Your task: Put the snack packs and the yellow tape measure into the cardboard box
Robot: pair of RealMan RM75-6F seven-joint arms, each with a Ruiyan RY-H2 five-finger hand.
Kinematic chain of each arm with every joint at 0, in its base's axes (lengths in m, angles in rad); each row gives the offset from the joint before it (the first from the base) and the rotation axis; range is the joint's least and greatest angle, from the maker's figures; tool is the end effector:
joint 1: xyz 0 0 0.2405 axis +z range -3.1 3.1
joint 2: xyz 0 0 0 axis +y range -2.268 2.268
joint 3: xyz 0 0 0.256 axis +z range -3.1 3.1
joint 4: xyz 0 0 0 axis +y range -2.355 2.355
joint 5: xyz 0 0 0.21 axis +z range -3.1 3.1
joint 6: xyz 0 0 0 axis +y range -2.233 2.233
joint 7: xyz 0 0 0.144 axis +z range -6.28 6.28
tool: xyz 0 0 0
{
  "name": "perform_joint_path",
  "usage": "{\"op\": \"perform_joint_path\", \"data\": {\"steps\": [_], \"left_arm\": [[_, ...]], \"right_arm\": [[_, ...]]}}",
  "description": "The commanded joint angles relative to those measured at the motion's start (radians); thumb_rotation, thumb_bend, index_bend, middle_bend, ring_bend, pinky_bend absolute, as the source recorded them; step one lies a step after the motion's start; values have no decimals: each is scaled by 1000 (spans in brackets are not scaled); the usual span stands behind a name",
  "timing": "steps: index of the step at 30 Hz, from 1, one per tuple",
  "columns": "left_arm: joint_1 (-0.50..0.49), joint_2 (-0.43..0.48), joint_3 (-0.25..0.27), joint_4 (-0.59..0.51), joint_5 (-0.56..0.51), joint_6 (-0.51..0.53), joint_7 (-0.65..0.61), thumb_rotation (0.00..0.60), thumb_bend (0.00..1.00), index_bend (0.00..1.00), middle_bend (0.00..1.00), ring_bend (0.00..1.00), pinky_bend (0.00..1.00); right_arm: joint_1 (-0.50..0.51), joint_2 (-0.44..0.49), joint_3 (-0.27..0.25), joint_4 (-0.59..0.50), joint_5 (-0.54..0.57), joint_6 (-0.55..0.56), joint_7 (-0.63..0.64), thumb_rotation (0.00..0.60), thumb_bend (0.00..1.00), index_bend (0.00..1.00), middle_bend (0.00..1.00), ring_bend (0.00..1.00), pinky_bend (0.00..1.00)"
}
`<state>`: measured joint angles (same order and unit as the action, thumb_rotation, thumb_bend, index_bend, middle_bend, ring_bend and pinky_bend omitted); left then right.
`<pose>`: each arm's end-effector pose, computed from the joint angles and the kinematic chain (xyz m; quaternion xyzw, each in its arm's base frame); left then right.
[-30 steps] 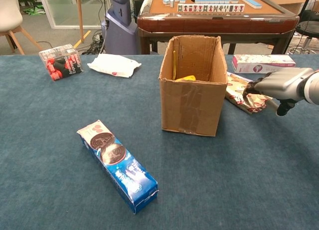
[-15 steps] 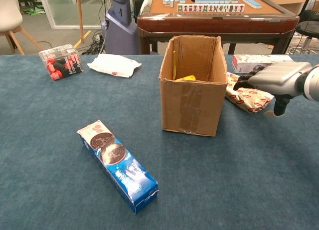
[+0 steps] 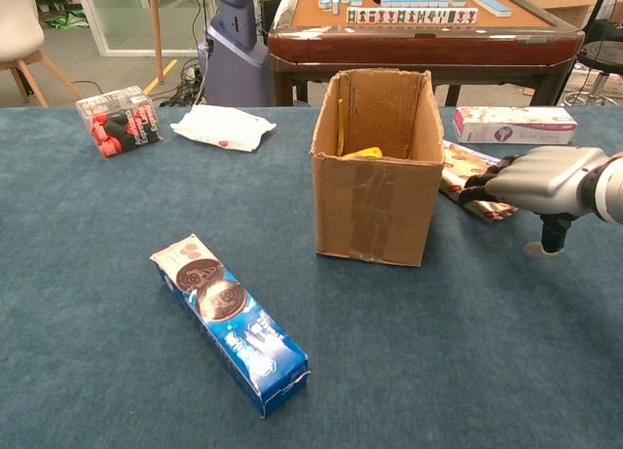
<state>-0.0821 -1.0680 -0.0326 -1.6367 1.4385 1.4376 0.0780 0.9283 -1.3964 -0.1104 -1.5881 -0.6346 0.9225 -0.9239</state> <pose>-0.3227 0.1760 0.1684 -0.6059 -0.3891 -0.3284 0.6113 -0.2064 -0.3337 0.0005 0.8426 -0.2485 0.0684 0.4728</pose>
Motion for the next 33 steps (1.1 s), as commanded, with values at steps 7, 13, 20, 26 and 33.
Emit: {"op": "perform_joint_path", "data": {"steps": [7,13,20,26,33], "left_arm": [[0,-1,1,-1,1,0,6,600,262,394,340,321,623],[-2,-2,1,-1,1,-2,7,600,263,394,340,321,623],[-2,-3,3,-2,2,-3,10,600,262,394,340,321,623],[-4,-3,3,-2,0,-8,11,600,263,394,340,321,623],[-5,-4,4,0,-2,-12,8,600,263,394,340,321,624]], "right_arm": [[9,25,-20,-4,100,13,-45,600,376,90,18,0,23],[16,42,-32,-10,173,25,-73,600,377,90,20,0,23],[20,60,-39,1,263,55,-101,600,377,90,20,0,23],[19,63,-32,42,327,69,-115,600,377,90,20,0,23],[9,87,-3,41,330,52,-75,600,377,90,20,0,23]]}}
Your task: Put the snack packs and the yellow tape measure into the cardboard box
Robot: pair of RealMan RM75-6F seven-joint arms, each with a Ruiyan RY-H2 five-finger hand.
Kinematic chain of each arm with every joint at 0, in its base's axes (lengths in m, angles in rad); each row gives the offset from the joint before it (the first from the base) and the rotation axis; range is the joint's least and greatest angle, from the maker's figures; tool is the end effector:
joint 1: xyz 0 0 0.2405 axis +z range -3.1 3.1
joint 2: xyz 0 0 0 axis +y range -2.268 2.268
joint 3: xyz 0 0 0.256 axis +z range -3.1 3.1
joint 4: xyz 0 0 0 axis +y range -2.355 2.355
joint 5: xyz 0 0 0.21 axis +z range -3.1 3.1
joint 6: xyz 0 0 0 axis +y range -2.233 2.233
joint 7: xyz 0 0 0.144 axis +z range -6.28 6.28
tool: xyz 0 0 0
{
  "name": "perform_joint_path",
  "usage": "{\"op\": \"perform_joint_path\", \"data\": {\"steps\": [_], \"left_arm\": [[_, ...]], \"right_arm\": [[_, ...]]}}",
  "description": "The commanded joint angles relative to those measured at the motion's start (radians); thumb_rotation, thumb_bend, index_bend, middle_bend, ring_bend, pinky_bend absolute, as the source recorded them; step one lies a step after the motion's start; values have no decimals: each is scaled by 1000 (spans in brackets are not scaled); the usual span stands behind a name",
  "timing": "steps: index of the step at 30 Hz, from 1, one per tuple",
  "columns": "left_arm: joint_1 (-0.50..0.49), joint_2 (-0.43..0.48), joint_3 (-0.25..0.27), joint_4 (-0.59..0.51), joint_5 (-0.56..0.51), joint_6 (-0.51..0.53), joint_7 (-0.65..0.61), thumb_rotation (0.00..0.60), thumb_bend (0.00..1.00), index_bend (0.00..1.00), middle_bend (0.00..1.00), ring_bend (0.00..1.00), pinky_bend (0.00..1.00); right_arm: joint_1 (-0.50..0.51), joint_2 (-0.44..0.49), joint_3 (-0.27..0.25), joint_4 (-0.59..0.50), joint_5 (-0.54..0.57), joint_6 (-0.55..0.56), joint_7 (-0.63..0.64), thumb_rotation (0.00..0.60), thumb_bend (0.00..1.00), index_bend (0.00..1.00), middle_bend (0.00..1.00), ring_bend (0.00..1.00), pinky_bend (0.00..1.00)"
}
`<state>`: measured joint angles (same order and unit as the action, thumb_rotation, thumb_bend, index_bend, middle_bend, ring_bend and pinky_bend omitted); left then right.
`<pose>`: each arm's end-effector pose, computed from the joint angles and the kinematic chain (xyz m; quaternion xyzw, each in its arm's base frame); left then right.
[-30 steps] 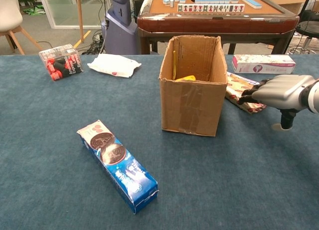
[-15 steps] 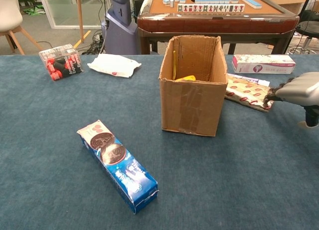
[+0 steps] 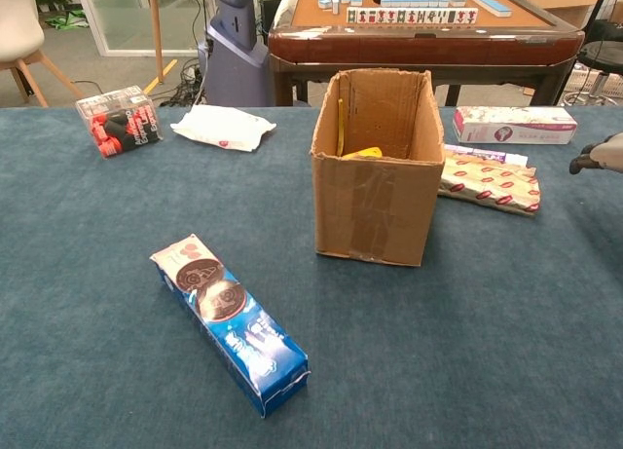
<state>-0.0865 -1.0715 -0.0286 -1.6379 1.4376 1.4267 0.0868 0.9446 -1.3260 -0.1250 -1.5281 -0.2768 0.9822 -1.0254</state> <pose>-0.3225 0.1763 0.1652 -0.6103 -0.3910 -0.3238 0.6081 -0.2612 -0.3560 0.0554 0.7518 -0.3152 -0.0337 0.5782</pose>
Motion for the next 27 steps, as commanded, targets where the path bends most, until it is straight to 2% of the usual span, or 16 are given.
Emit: {"op": "perform_joint_path", "data": {"steps": [1,8,14,19,27], "left_arm": [[-1,0,0,1,-1,-2,-1,600,263,394,340,321,624],[-1,0,1,-1,3,-1,1,600,263,394,340,321,624],[1,2,1,-3,3,3,-3,600,263,394,340,321,623],[2,4,1,-5,6,5,-10,600,263,394,340,321,623],[2,6,2,-6,7,4,-17,600,262,394,340,321,623]], "right_arm": [[-10,24,15,-30,-44,-7,37,600,377,90,20,0,23],[-24,57,15,-127,-173,2,78,600,377,89,20,0,23],[-28,41,-7,-169,-230,6,64,600,386,90,20,0,23],[-23,11,-20,-165,-231,16,34,600,391,90,20,0,23],[-1,-38,-16,-123,-171,14,-12,600,395,89,20,0,23]]}}
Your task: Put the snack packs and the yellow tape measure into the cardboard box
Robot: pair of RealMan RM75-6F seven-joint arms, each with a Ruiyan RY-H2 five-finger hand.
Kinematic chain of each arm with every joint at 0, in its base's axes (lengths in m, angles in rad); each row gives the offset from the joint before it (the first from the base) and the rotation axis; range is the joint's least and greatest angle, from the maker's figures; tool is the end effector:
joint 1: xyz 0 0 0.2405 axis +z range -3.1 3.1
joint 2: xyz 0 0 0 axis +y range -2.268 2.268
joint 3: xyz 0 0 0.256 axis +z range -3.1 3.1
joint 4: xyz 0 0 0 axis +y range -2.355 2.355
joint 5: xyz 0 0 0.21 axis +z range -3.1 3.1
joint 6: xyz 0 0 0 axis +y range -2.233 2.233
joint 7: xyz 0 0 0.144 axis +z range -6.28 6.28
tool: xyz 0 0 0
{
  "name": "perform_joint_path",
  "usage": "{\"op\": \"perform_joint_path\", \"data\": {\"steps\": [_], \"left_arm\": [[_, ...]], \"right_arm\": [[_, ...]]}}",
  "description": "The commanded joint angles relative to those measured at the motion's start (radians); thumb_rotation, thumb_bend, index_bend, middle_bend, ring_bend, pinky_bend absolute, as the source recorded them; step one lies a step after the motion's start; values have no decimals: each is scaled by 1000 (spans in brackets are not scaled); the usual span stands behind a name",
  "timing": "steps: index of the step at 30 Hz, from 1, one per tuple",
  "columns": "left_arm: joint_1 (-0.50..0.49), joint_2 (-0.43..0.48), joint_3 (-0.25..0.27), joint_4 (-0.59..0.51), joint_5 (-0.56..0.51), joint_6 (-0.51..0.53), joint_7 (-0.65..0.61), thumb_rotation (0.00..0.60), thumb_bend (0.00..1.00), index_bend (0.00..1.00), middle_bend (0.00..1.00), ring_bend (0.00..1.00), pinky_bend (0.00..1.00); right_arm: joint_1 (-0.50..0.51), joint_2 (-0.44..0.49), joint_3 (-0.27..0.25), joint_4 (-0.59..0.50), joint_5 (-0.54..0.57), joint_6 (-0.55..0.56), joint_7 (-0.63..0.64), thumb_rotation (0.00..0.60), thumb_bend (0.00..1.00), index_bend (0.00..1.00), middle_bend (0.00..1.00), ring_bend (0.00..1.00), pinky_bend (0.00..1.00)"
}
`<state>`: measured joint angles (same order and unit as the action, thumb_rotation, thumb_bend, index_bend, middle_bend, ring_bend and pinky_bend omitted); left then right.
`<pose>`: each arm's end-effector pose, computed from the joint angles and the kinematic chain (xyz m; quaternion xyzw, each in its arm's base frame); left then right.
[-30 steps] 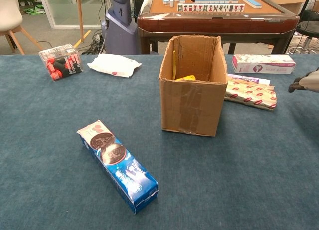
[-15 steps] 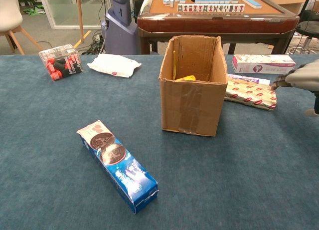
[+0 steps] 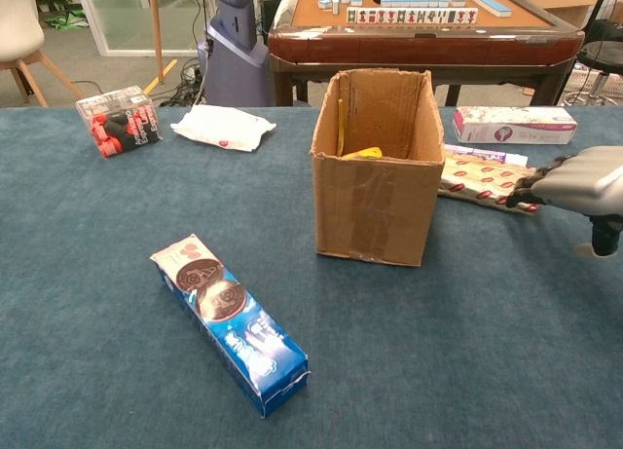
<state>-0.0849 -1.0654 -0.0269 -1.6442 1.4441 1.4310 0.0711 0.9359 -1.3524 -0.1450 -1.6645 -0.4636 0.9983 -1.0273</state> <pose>-0.3211 0.1755 0.1665 -0.6085 -0.3940 -0.3299 0.6047 -0.2252 -0.3237 0.0191 0.8201 -0.2699 0.0075 0.5045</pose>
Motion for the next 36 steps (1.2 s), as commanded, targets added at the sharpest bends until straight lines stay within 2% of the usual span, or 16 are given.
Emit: {"op": "perform_joint_path", "data": {"steps": [1,14,21,26,31,34,36], "left_arm": [[0,1,0,0,0,0,-2,600,262,394,340,321,623],[2,7,0,-2,2,3,-16,600,262,394,340,321,623],[1,8,1,-4,3,0,-17,600,262,394,340,321,623],[0,8,1,-2,1,-3,-18,600,263,394,340,321,623],[-1,7,2,-4,2,-4,-13,600,263,394,340,321,623],[0,7,3,-6,7,-2,-11,600,263,394,340,321,623],[0,7,4,-7,8,-1,-10,600,262,394,340,321,623]], "right_arm": [[11,-17,6,21,26,-4,-14,600,395,89,20,0,23],[46,-67,36,149,170,-42,-40,600,396,90,20,0,23],[39,-66,44,188,194,-57,-20,600,396,90,20,0,23],[19,10,48,83,108,-69,46,600,397,89,20,0,23],[-9,83,66,-25,0,-35,130,600,388,89,34,0,23],[-34,89,93,-42,-55,16,188,600,297,90,35,0,23],[-55,70,114,-26,-96,62,229,600,201,90,34,0,23]]}}
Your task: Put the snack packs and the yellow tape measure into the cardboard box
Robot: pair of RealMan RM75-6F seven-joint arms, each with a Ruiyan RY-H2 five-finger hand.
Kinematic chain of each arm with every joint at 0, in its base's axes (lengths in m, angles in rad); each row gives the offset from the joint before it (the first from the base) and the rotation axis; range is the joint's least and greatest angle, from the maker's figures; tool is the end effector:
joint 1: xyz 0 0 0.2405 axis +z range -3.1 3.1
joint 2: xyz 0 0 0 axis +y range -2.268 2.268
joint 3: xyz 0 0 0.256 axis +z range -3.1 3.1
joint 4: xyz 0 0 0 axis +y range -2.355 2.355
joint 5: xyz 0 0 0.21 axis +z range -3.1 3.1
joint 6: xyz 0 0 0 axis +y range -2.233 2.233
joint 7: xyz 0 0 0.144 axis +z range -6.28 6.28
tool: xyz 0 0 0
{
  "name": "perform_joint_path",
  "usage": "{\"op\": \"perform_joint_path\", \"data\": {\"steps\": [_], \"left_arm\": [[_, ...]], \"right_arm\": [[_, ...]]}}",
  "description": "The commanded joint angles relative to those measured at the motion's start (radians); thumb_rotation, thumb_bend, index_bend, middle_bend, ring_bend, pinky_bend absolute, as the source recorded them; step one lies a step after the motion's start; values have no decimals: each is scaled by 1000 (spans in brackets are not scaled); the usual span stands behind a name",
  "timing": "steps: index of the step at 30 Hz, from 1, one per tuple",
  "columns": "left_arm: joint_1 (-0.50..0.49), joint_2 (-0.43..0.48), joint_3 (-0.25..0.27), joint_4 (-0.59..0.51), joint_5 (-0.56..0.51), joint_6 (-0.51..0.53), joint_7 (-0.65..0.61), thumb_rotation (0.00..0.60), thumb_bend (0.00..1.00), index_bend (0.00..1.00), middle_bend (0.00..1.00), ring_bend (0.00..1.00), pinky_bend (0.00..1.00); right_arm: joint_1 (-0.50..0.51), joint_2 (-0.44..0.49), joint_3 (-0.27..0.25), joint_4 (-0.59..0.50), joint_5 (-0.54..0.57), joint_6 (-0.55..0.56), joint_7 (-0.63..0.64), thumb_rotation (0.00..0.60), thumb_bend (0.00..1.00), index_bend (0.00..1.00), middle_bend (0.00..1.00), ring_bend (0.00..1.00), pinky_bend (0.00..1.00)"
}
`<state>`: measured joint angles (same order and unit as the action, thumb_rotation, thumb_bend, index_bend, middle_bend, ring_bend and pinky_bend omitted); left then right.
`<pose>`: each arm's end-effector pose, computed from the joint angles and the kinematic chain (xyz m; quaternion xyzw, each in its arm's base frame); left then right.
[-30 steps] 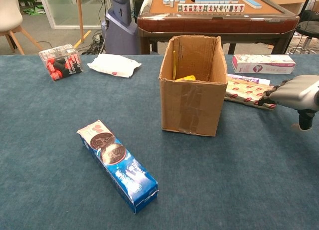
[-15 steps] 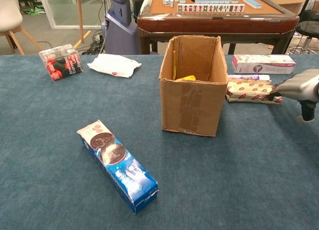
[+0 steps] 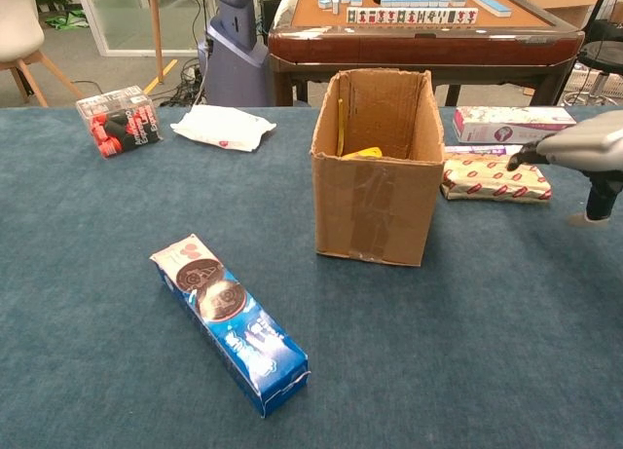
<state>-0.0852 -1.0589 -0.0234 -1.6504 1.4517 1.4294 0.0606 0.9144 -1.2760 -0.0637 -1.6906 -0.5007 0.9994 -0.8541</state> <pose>-0.3197 0.1748 0.1668 -0.6099 -0.3967 -0.3328 0.6000 -0.2136 -0.3412 0.0469 0.7769 -0.3319 0.0856 0.5281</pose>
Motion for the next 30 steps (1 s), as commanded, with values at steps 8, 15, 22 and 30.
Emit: {"op": "perform_joint_path", "data": {"steps": [8,15,22,30], "left_arm": [[1,3,0,-2,4,4,-5,600,263,394,340,321,623],[2,5,0,-3,4,5,-13,600,263,394,340,321,623],[5,12,-1,-6,7,12,-23,600,262,394,340,321,623],[9,19,-3,-9,10,21,-34,600,263,394,340,321,623]], "right_arm": [[-51,-90,103,83,-15,89,94,600,98,90,35,0,23],[-40,-195,167,195,59,87,100,600,86,90,69,0,23],[-26,-275,225,308,74,68,117,600,87,89,137,5,23],[-2,-322,273,407,133,14,94,600,87,103,160,27,23]]}}
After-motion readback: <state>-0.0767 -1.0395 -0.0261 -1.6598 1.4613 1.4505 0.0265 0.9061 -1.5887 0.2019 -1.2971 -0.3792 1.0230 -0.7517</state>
